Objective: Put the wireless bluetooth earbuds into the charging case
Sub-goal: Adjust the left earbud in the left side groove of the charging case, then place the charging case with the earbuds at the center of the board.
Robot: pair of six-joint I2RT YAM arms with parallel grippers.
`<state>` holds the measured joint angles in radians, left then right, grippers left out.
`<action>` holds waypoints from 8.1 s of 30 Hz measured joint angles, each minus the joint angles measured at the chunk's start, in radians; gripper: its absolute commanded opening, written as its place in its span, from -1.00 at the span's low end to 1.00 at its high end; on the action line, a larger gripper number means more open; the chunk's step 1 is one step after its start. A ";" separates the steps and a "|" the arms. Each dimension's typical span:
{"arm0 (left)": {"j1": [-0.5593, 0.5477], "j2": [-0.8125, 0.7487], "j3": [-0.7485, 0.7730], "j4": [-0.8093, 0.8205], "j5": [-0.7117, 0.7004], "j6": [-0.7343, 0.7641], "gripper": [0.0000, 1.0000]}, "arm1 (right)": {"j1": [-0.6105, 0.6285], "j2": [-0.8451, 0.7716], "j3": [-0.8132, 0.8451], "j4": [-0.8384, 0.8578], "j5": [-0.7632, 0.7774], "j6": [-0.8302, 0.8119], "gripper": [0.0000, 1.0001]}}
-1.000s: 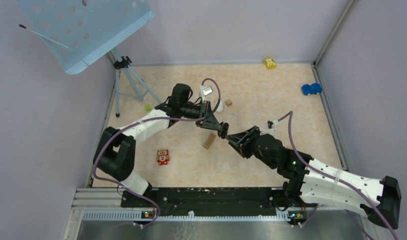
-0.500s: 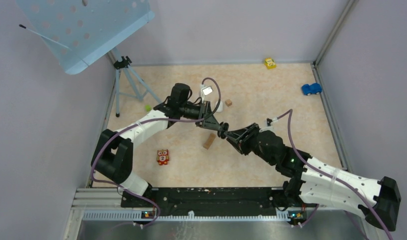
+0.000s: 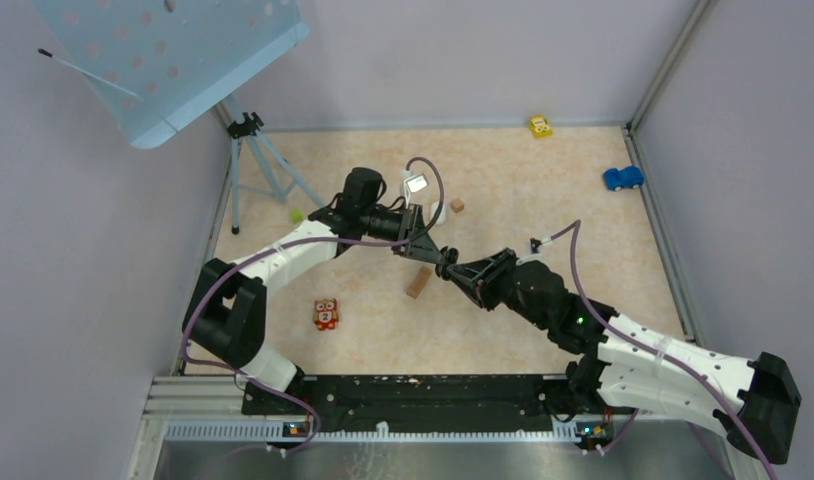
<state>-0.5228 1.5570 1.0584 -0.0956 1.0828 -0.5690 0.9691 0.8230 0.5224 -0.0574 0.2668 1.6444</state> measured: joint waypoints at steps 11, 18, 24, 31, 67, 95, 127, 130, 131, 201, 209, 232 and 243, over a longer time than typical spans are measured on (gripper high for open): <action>-0.006 -0.004 0.004 -0.034 -0.006 0.033 -1.00 | -0.015 0.013 -0.020 0.044 -0.027 0.019 -0.41; -0.009 -0.006 0.004 -0.041 -0.018 0.045 -1.00 | -0.016 0.019 -0.026 0.051 -0.037 0.032 -0.42; -0.009 -0.017 0.007 -0.042 -0.026 0.051 -1.00 | -0.016 0.019 -0.053 0.067 -0.040 0.043 -0.42; -0.009 -0.017 0.011 -0.048 -0.027 0.066 -1.00 | -0.017 0.022 -0.058 0.068 -0.042 0.053 -0.46; -0.009 -0.017 0.015 -0.079 -0.044 0.093 -1.00 | -0.017 -0.004 -0.066 0.007 -0.027 0.053 -1.00; -0.010 -0.009 0.038 -0.167 -0.113 0.126 -1.00 | -0.017 -0.062 0.056 -0.332 0.013 -0.240 -1.00; -0.045 -0.013 0.043 -0.166 -0.139 0.127 -1.00 | -0.017 0.192 0.286 -0.404 -0.084 -0.526 -1.00; -0.045 -0.017 0.043 -0.167 -0.140 0.129 -1.00 | -0.017 0.197 0.286 -0.404 -0.083 -0.526 -1.00; -0.045 -0.017 0.043 -0.167 -0.139 0.130 -1.00 | -0.017 0.198 0.286 -0.403 -0.080 -0.526 -1.00; -0.045 -0.019 0.051 -0.169 -0.143 0.153 -1.00 | -0.017 0.213 0.300 -0.374 -0.045 -0.463 -0.72; -0.045 -0.019 0.051 -0.168 -0.142 0.153 -1.00 | -0.017 0.181 0.274 -0.344 -0.041 -0.451 -0.53; -0.045 -0.019 0.051 -0.168 -0.138 0.153 -1.00 | -0.017 0.101 0.231 -0.292 0.007 -0.466 0.11; -0.044 0.007 0.012 0.094 0.075 -0.063 -1.00 | -0.257 -0.213 0.163 -0.473 0.095 -0.501 0.13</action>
<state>-0.5671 1.5642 1.0702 -0.0017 1.1576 -0.6319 0.7116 0.6102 0.6857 -0.5304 0.3614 1.1435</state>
